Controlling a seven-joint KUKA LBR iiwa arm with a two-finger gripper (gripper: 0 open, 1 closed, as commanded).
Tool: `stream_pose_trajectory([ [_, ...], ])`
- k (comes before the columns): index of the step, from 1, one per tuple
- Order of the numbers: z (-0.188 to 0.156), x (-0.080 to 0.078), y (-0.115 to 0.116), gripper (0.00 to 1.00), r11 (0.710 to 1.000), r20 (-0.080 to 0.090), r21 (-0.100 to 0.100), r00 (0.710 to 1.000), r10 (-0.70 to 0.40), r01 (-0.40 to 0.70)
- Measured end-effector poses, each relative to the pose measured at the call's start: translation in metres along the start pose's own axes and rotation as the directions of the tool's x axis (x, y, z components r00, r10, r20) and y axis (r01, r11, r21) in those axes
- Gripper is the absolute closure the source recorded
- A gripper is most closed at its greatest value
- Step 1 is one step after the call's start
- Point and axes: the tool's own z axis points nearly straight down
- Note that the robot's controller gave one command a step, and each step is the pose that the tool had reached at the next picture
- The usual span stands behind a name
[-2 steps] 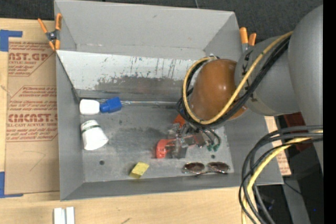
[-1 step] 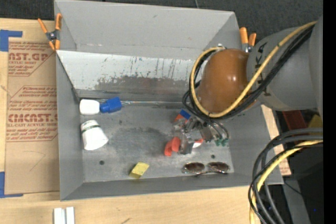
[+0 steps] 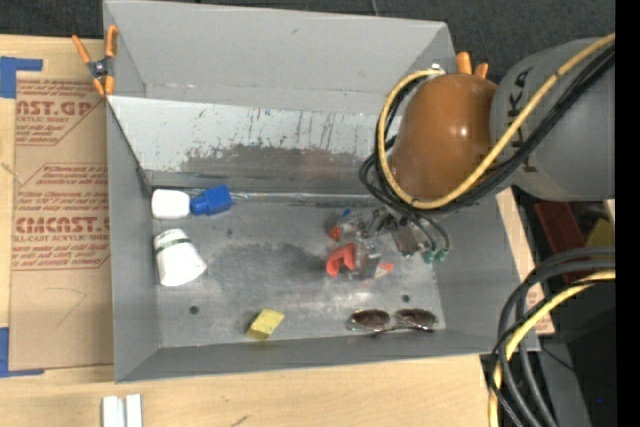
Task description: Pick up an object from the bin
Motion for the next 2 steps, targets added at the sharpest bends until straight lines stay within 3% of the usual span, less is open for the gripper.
stream_pose_trajectory([
  [1, 0.006, 0.017, 0.009, 1.0, 1.0, -0.012, -0.003, 1.0, 0.024, -0.024],
  [2, -0.033, 0.012, 0.016, 1.0, 1.0, -0.014, -0.003, 1.0, 0.007, -0.007],
])
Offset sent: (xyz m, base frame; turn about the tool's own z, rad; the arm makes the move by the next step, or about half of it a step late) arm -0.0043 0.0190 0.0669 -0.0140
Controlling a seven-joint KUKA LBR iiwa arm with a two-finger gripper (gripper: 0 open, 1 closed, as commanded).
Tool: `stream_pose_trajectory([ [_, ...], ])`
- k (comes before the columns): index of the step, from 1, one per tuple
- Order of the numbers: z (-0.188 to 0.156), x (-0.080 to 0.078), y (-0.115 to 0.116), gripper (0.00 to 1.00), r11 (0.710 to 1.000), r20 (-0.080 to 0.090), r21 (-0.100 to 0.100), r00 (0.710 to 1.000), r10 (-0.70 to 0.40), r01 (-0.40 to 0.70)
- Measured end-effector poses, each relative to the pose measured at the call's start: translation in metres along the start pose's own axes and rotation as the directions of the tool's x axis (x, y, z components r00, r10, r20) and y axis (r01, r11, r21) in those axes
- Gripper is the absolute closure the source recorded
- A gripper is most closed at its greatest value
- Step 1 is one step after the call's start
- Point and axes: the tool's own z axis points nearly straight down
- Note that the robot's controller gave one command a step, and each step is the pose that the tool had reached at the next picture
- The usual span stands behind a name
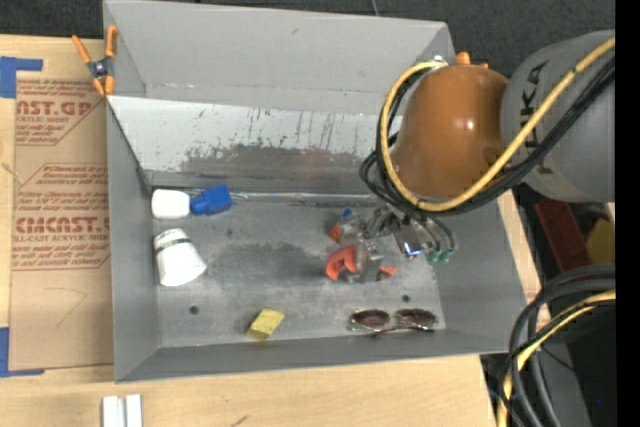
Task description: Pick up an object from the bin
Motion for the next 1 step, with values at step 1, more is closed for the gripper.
stream_pose_trajectory([
  [1, -0.0533, -0.0017, 0.0012, 1.0, 1.0, 0.002, 0.0, 1.0, -0.031, 0.031],
])
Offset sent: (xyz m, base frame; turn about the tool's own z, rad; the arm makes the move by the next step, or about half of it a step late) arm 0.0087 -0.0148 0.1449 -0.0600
